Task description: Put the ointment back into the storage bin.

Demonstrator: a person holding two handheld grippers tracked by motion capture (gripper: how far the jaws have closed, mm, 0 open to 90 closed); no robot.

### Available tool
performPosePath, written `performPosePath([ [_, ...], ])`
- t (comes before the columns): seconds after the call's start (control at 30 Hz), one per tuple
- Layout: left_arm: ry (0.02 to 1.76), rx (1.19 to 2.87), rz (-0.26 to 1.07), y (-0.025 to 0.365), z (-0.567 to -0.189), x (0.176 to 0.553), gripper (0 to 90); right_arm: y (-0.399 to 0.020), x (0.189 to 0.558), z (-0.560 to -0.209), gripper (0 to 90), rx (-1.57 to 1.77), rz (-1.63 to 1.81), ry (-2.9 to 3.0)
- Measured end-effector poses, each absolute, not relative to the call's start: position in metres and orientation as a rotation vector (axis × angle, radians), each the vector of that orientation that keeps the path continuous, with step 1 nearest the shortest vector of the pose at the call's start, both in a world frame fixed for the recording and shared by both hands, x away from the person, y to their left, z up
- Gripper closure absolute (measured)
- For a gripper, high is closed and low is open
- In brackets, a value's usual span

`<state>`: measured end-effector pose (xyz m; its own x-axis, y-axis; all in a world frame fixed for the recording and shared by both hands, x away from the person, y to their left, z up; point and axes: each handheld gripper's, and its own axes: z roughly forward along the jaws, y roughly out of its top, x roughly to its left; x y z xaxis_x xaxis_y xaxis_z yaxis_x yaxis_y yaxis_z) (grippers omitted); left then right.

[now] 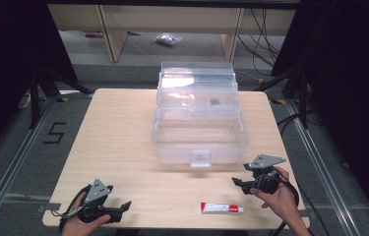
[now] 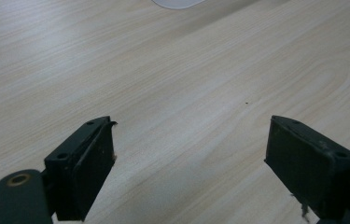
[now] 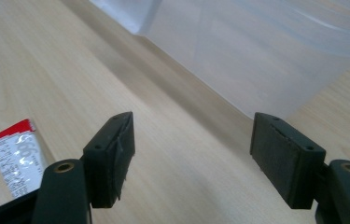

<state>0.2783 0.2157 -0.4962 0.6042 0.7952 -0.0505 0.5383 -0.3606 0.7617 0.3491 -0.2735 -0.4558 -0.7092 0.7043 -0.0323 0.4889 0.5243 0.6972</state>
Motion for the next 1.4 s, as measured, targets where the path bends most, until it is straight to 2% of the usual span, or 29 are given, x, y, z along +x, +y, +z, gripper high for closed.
performPosePath([
  [0.63,1.045,2.061,0.399,0.216,-0.496,0.279,15.0,-0.232,0.323,-0.438,47.7,0.641,0.817,2.740],
  [1.07,1.042,2.057,0.402,0.216,-0.497,0.280,15.0,-0.214,0.314,-0.448,57.4,0.445,0.653,2.884],
  [1.4,1.047,2.048,0.404,0.216,-0.497,0.280,15.0,-0.206,0.317,-0.452,60.6,0.406,0.574,2.930],
])
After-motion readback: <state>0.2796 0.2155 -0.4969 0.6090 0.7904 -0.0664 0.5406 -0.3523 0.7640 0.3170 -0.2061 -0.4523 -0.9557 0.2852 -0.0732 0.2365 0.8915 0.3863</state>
